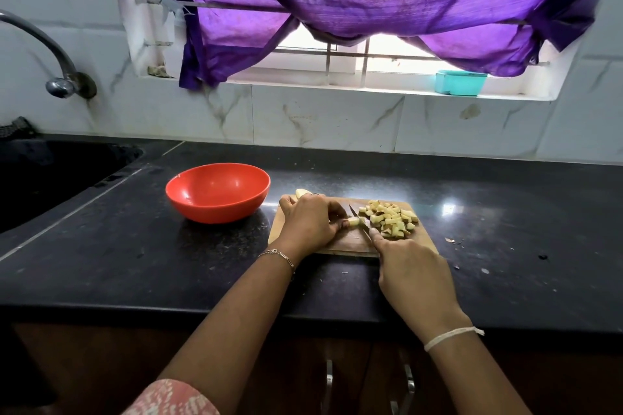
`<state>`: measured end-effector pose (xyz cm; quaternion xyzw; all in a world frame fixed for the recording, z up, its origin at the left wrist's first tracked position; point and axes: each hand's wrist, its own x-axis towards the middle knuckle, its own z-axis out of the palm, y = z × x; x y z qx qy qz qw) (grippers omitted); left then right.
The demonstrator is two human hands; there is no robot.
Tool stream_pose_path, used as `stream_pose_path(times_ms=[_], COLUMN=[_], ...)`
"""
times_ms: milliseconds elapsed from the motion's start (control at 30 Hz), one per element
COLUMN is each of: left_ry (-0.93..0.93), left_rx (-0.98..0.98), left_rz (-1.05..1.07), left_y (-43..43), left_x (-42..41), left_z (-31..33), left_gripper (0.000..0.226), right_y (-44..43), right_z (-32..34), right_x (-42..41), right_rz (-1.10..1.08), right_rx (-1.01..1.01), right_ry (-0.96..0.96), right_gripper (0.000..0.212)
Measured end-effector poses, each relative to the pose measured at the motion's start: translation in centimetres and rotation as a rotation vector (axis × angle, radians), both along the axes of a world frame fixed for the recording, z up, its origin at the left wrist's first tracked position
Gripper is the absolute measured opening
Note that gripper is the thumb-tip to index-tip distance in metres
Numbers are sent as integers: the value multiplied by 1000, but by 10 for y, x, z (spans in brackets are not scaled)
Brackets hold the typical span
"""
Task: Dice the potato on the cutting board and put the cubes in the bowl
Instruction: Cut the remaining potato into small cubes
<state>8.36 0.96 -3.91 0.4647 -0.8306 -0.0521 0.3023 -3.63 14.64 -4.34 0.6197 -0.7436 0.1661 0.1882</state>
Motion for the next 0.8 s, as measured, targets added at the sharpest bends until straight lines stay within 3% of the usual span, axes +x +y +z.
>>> stream_pose_path(times_ms=[267, 633, 800], left_ry=[20, 22, 62], left_rx=[-38, -26, -8], left_rz=[35, 25, 38], left_y=[3, 3, 6], left_x=[0, -1, 0], left_z=[-2, -2, -3], left_gripper=[27, 25, 27], right_y=[7, 1, 2], right_z=[-6, 3, -6], right_x=[6, 18, 16], right_rz=[-27, -17, -46], right_rx=[-55, 57, 2], right_ry=[-131, 69, -57], right_gripper=[58, 58, 59])
